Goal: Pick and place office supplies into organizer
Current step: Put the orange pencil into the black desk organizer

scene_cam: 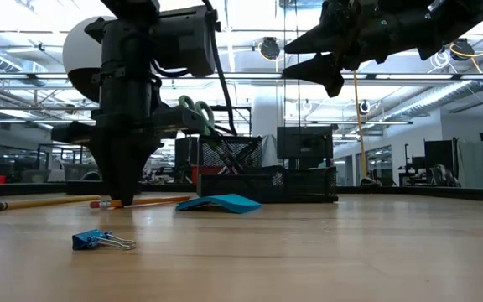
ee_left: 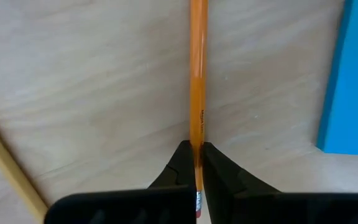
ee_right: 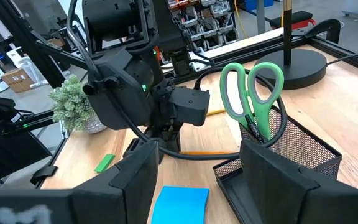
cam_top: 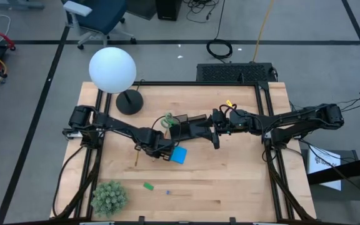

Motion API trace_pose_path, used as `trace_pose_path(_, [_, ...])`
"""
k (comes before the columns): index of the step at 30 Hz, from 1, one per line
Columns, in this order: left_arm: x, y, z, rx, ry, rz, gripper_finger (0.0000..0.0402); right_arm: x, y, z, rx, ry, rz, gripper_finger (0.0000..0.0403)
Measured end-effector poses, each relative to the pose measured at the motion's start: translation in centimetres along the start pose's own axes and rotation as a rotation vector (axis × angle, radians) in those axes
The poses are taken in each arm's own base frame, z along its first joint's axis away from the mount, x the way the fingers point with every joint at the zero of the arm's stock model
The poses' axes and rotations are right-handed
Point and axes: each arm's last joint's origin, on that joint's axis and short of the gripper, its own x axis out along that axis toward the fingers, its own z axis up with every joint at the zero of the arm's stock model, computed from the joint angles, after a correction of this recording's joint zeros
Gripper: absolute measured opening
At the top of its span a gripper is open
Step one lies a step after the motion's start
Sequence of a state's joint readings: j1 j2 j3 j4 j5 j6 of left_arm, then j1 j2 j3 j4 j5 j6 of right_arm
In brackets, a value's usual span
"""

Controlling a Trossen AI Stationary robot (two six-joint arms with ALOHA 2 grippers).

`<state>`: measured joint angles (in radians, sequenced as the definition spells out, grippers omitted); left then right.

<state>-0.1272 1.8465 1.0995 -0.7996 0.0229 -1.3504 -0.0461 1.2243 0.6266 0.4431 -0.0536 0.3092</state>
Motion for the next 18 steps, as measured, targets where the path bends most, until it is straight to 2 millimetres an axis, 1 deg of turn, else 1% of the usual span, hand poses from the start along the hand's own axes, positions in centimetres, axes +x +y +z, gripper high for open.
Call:
trace_pose_path(8, [-0.2, 0.1, 0.1, 0.012, -0.020, 0.024, 0.0000, 0.0, 0.0, 0.0, 0.000, 0.000, 0.000, 0.0217])
trace_pose_path(11, [-0.5, 0.4, 0.2, 0.010, -0.049, 0.032, 0.0000, 0.0, 0.0, 0.0, 0.000, 0.000, 0.000, 0.0217])
trace_pose_path(14, [-1.3, 1.0, 0.3, -0.014, -0.103, 0.054, 0.0001, 0.0, 0.0, 0.0, 0.000, 0.001, 0.000, 0.0217])
trace_pose_path(18, [-2.3, 1.3, 0.6, -0.027, -0.120, 0.038, 0.0001, 0.0, 0.0, 0.0, 0.000, 0.001, -0.001, 0.0217])
